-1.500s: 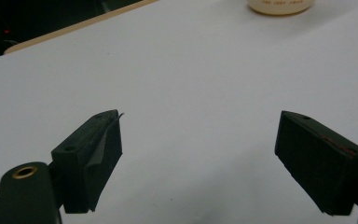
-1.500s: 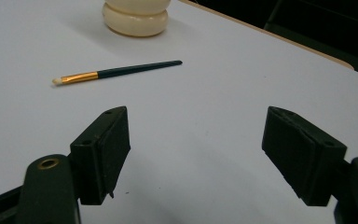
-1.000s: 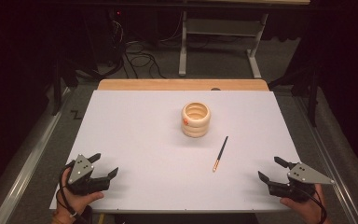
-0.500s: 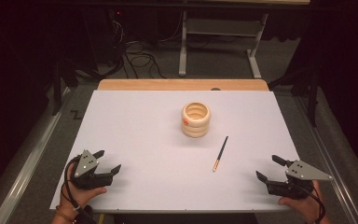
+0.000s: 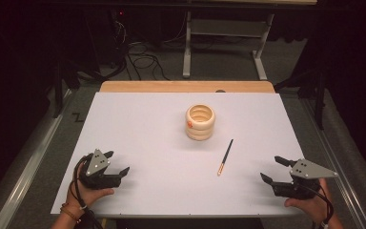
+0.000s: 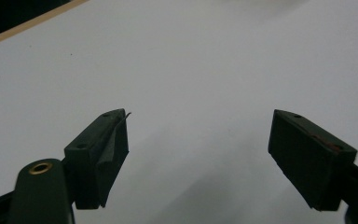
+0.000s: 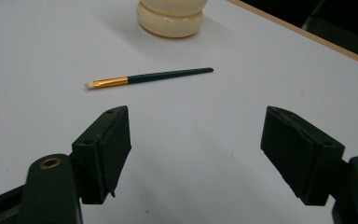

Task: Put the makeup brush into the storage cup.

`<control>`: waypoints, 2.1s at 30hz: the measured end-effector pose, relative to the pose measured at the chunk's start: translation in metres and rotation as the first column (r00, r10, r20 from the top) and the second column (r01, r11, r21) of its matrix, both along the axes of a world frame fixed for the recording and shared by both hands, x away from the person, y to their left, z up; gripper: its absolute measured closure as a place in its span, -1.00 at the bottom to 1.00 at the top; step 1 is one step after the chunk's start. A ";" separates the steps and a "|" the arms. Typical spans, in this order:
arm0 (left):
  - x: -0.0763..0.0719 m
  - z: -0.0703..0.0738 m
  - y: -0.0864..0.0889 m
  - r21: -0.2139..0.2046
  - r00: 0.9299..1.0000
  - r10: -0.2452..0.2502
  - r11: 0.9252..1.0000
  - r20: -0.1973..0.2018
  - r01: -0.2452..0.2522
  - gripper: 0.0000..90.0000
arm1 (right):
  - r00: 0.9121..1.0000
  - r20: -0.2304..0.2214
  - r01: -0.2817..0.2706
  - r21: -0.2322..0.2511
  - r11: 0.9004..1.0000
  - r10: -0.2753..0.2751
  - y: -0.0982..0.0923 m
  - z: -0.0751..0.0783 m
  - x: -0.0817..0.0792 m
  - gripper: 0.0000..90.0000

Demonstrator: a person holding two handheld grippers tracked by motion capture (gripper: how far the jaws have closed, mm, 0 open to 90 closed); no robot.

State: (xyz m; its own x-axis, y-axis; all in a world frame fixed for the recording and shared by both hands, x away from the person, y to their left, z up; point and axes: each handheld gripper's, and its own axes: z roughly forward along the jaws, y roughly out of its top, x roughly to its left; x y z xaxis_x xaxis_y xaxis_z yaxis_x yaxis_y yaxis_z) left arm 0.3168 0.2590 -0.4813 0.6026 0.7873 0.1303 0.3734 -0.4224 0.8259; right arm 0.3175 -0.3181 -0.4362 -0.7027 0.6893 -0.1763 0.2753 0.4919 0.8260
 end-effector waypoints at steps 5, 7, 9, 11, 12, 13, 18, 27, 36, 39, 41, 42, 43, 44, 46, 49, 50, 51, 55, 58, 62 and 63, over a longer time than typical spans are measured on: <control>-0.002 -0.003 0.000 -0.003 1.000 -0.002 1.000 0.006 0.002 -0.54 | 1.000 0.004 -0.007 -0.029 1.000 0.007 0.003 0.004 0.001 -0.48; -0.005 -0.003 0.000 -0.002 1.000 -0.001 1.000 0.017 0.001 -0.54 | 1.000 0.010 -0.022 -0.041 0.999 0.022 0.005 0.006 0.002 -0.48; -0.006 -0.003 0.002 -0.005 1.000 0.003 1.000 0.016 -0.003 -0.54 | 1.000 0.013 -0.024 -0.047 0.999 0.024 0.005 0.009 0.001 -0.48; -0.008 -0.004 0.004 -0.011 1.000 0.009 1.000 0.014 -0.009 -0.54 | 1.000 0.014 -0.024 -0.050 0.998 0.024 0.006 0.012 0.001 -0.48; -0.008 -0.004 0.005 -0.015 1.000 0.012 1.000 0.014 -0.012 -0.54 | 0.999 0.021 -0.029 -0.055 0.998 0.031 0.006 0.013 0.001 -0.48; -0.009 -0.004 0.006 -0.018 1.000 0.014 1.000 0.016 -0.014 -0.54 | 0.999 0.018 -0.029 -0.055 0.998 0.030 0.006 0.014 0.001 -0.48; -0.010 -0.004 0.005 -0.018 1.000 0.009 1.000 0.017 -0.008 -0.54 | 0.999 0.015 -0.048 -0.101 0.994 0.050 0.006 0.016 0.002 -0.45; -0.010 -0.005 0.005 -0.016 1.000 0.008 1.000 0.013 -0.008 -0.54 | 0.997 -0.001 -0.076 -0.124 0.989 0.076 0.008 0.015 0.008 -0.44; -0.010 -0.005 0.005 -0.021 1.000 0.003 1.000 0.011 -0.003 -0.54 | 0.997 -0.021 -0.078 -0.118 0.990 0.076 0.018 0.016 0.013 -0.42; -0.010 -0.005 0.004 -0.020 1.000 0.002 1.000 0.008 -0.001 -0.54 | 0.996 -0.023 -0.089 -0.110 0.990 0.087 0.021 0.017 0.016 -0.41; -0.010 -0.005 0.004 -0.019 1.000 0.001 1.000 0.007 -0.001 -0.54 | 0.996 -0.035 -0.083 -0.102 0.991 0.080 0.023 0.017 0.017 -0.41; -0.010 -0.005 0.004 -0.020 1.000 0.001 1.000 0.007 -0.001 -0.54 | 0.996 -0.033 -0.082 -0.100 0.992 0.079 0.024 0.017 0.018 -0.40; -0.010 -0.005 0.004 -0.020 1.000 0.001 1.000 0.007 -0.001 -0.54 | 0.996 -0.033 -0.080 -0.097 0.992 0.077 0.025 0.017 0.019 -0.40; -0.010 -0.005 0.004 -0.019 1.000 0.002 1.000 0.007 -0.001 -0.54 | 0.996 -0.033 -0.080 -0.098 0.992 0.077 0.025 0.017 0.020 -0.39; -0.010 -0.005 0.004 -0.019 1.000 0.000 1.000 0.007 0.000 -0.54 | 0.997 -0.029 -0.075 -0.096 0.993 0.072 0.026 0.017 0.021 -0.37; -0.009 -0.005 0.004 -0.017 1.000 -0.004 1.000 0.005 0.004 -0.54 | 0.997 -0.027 -0.080 -0.080 0.994 0.078 0.027 0.018 0.023 -0.36; -0.009 -0.005 0.004 -0.016 1.000 -0.005 1.000 0.005 0.005 -0.54 | 0.997 -0.031 -0.072 -0.081 0.994 0.069 0.027 0.017 0.023 -0.36; -0.009 -0.005 0.003 -0.015 1.000 -0.005 1.000 0.007 0.005 -0.54 | 0.997 -0.032 -0.067 -0.081 0.994 0.065 0.028 0.017 0.024 -0.36; -0.009 -0.006 0.003 -0.013 1.000 -0.003 1.000 0.006 0.003 -0.54 | 0.997 -0.047 -0.071 -0.060 0.996 0.069 0.029 0.016 0.028 -0.35; -0.009 -0.006 0.003 -0.012 1.000 -0.006 1.000 0.005 0.006 -0.54 | 0.997 -0.047 -0.068 -0.057 0.996 0.065 0.030 0.015 0.031 -0.34; -0.009 -0.006 0.003 -0.013 1.000 -0.004 1.000 0.005 0.004 -0.54 | 0.996 -0.057 -0.071 -0.053 0.996 0.068 0.035 0.015 0.034 -0.33; -0.009 -0.006 0.003 -0.014 1.000 -0.005 1.000 0.005 0.005 -0.54 | 0.996 -0.055 -0.071 -0.055 0.996 0.068 0.036 0.015 0.035 -0.33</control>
State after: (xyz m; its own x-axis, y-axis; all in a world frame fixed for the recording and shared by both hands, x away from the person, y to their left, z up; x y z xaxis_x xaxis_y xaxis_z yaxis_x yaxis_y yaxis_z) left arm 0.3079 0.2623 -0.4870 0.6059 0.7861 0.1223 0.3670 -0.4126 0.8337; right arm 0.3529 -0.2820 -0.4217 -0.7580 0.6284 -0.1751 0.2818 0.5575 0.7809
